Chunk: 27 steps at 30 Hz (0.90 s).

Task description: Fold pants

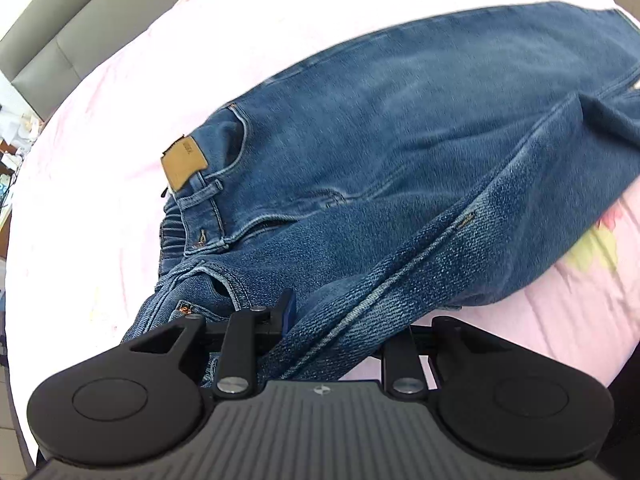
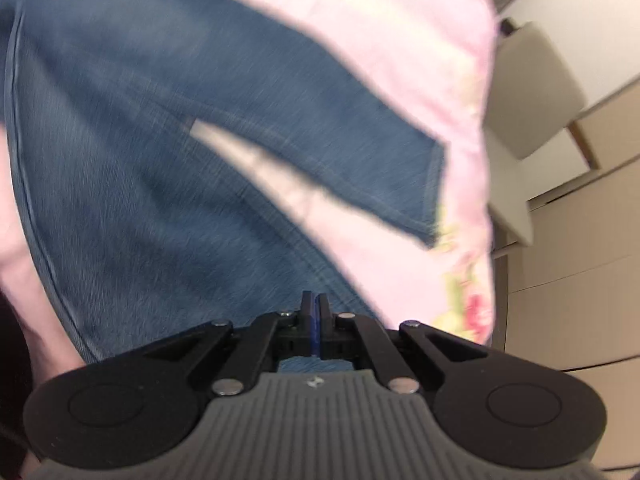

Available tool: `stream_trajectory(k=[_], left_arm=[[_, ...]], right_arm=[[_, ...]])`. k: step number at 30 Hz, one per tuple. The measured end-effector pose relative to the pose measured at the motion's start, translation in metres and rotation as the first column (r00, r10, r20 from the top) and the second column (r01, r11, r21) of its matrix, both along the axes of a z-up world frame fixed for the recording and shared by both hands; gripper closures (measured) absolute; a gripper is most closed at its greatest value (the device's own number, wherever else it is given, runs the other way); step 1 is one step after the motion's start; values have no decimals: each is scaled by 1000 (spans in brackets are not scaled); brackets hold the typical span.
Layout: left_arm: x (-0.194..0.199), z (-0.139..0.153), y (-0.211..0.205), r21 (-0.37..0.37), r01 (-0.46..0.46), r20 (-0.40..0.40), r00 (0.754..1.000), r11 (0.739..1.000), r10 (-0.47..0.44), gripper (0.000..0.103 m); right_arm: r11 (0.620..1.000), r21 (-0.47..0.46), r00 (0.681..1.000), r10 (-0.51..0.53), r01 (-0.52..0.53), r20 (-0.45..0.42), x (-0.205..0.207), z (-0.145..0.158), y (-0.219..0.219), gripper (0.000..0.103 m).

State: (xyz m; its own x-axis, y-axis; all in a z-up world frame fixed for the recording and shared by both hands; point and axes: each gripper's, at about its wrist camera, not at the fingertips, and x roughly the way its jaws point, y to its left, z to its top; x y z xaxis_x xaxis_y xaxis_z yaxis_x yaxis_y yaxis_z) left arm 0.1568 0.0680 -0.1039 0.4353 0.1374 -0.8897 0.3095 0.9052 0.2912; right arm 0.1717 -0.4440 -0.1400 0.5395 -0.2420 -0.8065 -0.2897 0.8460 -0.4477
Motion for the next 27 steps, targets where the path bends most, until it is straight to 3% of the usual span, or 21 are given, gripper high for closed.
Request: stream_trajectory(k=[3,4,5,7,9,12,17,23,27], left_arm=[[5,3,2,-18,-22,-1,1000,1000,22,75],[6,5,4,-30,-33,0,999,999,33,76],[9,8,5,-47,-44,5,999,998,45,76],[14,14,8,-76,-59,16,998,995,60,76],[19,20,10,-93,-63,20,998,994,66,76],[25,27,8,-94,-51,27,998,994,54,76],[31,33,5,-92,-34,30,999,995,37,77],[32,32,7,-91,-36,15,999,995,37,77],[34,31,6,-86,-37,10,999,996,38,77]], right_arm=[[998,49,999,47,-47,-8,5,12,0,103],[994,85,995,80,-75,-57,6,11,3,93],[990,97,990,112,-103,-91,5,6,6,68],[979,58,974,202,-197,-103,-1,-8,18,50],[960,28,951,281,-280,-125,-14,-19,34,49],[944,-8,933,326,-331,-154,-23,-35,45,40],[934,-71,923,333,-351,-193,-30,-60,41,33],[943,75,913,334,-325,-235,-36,-49,26,33],[926,168,885,373,-337,-281,-55,-40,23,35]])
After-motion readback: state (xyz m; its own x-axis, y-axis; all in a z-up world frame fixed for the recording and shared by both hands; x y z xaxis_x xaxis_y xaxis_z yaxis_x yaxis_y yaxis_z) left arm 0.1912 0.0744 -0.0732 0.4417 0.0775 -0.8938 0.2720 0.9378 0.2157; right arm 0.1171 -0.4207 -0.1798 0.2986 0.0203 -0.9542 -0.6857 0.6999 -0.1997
